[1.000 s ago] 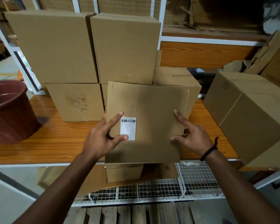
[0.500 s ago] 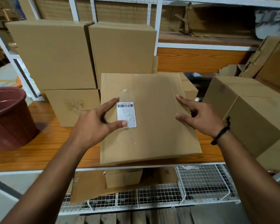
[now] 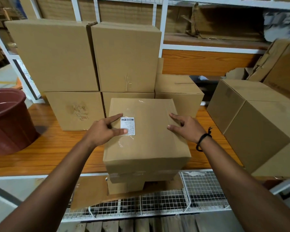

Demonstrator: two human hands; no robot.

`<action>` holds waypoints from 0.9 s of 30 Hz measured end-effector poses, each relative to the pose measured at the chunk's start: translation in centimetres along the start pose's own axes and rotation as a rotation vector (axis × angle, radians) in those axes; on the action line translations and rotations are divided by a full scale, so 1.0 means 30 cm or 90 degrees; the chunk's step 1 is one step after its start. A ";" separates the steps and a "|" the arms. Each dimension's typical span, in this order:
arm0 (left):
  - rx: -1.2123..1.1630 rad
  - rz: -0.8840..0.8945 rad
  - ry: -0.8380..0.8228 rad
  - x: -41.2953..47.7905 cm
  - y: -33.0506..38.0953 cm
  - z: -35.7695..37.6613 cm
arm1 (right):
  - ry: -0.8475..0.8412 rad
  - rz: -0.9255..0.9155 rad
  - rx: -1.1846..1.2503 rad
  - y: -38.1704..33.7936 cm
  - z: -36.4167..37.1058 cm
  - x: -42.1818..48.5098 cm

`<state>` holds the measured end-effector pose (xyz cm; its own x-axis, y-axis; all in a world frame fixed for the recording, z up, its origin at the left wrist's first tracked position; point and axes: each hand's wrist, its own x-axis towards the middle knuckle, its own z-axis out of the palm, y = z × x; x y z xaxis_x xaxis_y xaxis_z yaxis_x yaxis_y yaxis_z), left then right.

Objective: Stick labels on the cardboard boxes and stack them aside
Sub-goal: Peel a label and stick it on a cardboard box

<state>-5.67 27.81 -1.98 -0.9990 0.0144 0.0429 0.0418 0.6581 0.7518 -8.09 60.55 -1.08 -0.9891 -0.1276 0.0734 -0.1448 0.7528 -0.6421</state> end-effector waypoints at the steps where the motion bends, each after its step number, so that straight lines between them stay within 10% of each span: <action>1: -0.006 -0.006 -0.004 0.016 -0.007 0.003 | 0.000 0.005 0.007 -0.001 0.006 0.011; 16: -0.192 -0.067 -0.085 0.094 -0.055 -0.006 | -0.078 0.064 -0.158 -0.006 -0.014 0.137; 27: -0.145 -0.089 -0.134 0.106 -0.076 -0.010 | -0.196 -0.198 -0.235 -0.333 0.180 0.221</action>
<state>-8.94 26.12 -3.37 -0.9760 0.1073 -0.1895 -0.1162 0.4794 0.8699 -13.06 48.71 1.71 -0.8535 -0.5191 -0.0449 -0.4817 0.8190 -0.3120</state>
